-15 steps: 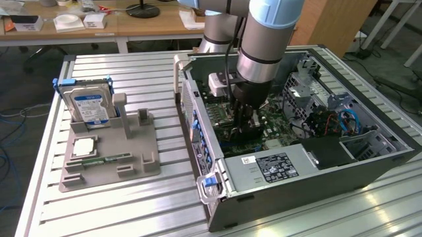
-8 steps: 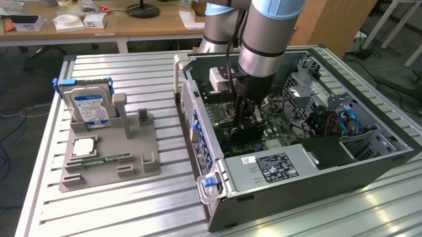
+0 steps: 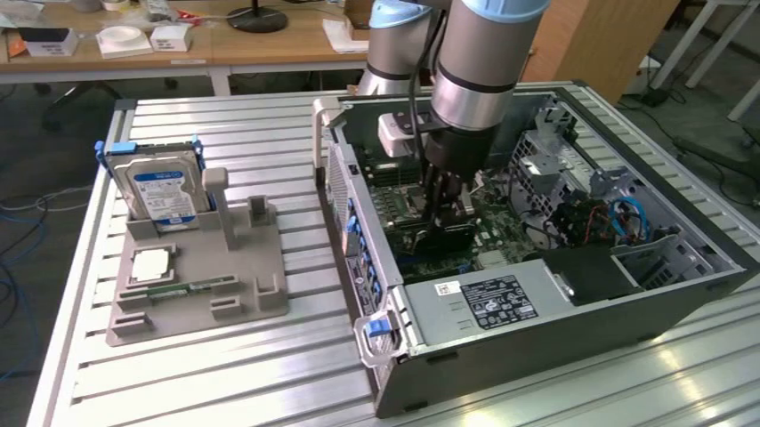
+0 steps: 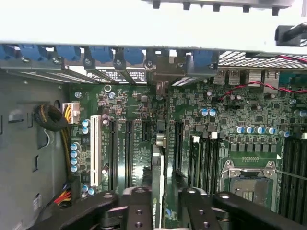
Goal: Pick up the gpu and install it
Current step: 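Insert the gpu into the slot, then press down on the gpu until it lock into place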
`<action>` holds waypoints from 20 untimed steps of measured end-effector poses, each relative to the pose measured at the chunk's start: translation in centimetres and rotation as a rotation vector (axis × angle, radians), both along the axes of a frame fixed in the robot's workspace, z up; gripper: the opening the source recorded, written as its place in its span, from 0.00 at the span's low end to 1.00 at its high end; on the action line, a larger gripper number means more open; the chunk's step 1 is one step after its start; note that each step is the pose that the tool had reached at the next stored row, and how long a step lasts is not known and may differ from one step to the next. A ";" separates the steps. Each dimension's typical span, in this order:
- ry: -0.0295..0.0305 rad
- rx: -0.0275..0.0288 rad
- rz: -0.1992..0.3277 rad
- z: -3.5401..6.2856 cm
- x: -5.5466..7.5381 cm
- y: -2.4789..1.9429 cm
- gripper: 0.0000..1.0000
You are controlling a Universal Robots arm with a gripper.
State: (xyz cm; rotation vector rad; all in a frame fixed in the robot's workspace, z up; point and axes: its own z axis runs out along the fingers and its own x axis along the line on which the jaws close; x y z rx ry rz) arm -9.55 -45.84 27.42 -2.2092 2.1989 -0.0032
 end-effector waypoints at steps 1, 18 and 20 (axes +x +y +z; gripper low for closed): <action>-0.0006 0.0001 0.000 0.05 0.0 0.00 0.25; -0.0009 0.0001 0.000 0.06 0.0 0.00 0.10; -0.0009 0.0000 0.000 0.06 0.0 0.00 0.10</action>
